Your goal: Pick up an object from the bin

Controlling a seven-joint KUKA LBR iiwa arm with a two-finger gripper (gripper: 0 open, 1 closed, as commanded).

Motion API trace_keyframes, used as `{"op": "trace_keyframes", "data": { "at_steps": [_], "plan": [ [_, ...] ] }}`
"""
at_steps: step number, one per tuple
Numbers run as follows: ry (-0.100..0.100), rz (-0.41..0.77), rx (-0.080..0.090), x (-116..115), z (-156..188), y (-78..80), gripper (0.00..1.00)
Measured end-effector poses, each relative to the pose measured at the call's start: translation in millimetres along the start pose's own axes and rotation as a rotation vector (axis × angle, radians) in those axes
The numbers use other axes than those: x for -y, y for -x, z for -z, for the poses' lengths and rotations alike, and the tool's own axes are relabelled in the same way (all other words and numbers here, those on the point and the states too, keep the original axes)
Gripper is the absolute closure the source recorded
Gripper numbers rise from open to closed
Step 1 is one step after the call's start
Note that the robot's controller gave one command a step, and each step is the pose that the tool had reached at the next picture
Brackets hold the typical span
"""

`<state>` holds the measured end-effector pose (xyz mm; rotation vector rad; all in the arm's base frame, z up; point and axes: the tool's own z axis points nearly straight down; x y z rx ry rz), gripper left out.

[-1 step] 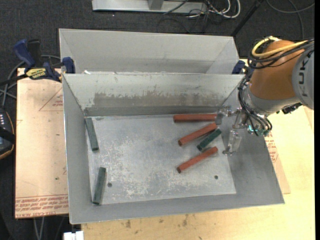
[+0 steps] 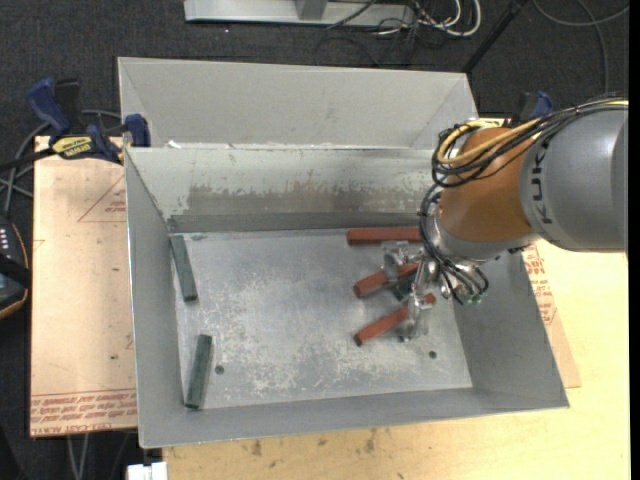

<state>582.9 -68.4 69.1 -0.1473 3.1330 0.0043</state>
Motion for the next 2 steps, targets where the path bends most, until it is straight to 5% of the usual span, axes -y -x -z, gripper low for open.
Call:
{"op": "trace_keyframes", "data": {
  "at_steps": [1,2],
  "plan": [
    [-0.003,-0.003,0.007,3.1,5.6,2.6,1.0],
    [-0.004,0.3,0.004,-12.8,167.6,-32.5,1.0]
  ]
}}
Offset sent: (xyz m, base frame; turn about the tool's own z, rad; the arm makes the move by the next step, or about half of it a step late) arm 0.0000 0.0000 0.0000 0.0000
